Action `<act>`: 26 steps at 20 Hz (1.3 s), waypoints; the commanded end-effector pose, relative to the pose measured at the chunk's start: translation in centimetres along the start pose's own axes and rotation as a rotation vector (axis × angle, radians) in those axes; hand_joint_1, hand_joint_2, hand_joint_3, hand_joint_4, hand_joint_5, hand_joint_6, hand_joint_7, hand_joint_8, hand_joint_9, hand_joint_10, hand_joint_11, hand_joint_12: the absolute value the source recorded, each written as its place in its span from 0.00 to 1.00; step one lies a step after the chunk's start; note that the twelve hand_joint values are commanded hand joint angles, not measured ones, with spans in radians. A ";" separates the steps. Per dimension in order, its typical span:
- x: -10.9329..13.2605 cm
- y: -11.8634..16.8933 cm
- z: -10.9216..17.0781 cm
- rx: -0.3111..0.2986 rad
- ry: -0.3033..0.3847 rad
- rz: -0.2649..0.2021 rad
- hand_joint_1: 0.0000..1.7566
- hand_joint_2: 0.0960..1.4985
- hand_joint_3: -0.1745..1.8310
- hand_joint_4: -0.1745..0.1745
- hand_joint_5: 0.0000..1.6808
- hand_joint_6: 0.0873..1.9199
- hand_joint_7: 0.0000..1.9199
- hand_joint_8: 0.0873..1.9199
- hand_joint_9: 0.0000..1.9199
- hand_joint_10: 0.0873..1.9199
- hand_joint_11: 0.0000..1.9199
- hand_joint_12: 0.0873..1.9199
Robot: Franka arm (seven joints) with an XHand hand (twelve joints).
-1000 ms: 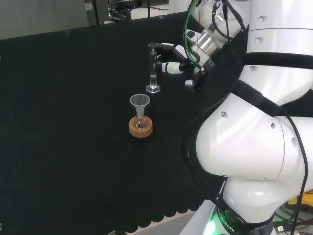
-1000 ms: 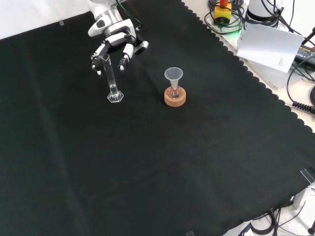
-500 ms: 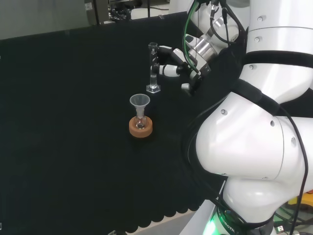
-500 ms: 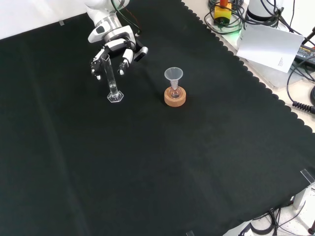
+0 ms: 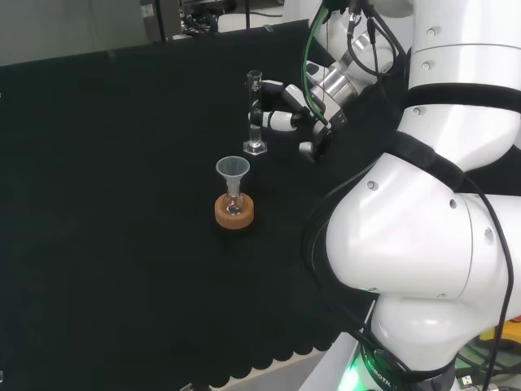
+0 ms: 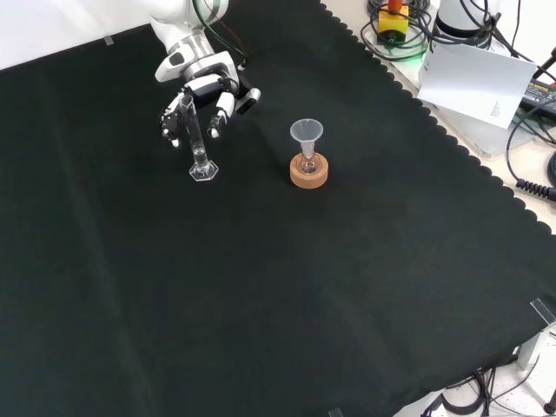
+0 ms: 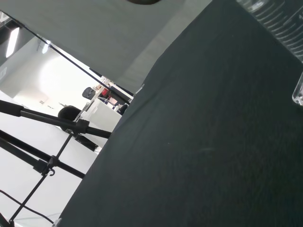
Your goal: Pick up the graduated cylinder.
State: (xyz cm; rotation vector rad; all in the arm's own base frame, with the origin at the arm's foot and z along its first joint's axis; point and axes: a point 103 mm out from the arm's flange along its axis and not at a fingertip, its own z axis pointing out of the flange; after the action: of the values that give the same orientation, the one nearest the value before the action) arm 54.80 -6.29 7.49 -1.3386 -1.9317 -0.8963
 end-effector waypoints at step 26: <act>0.0 0.3 1.4 -0.040 0.067 -0.006 0.58 0.69 0.00 0.41 0.41 0.08 0.30 0.28 0.46 0.18 0.35 0.59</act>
State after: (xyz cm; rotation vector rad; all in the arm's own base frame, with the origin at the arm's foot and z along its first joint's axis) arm 55.15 -5.06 6.62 -1.3173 -1.8899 -0.9477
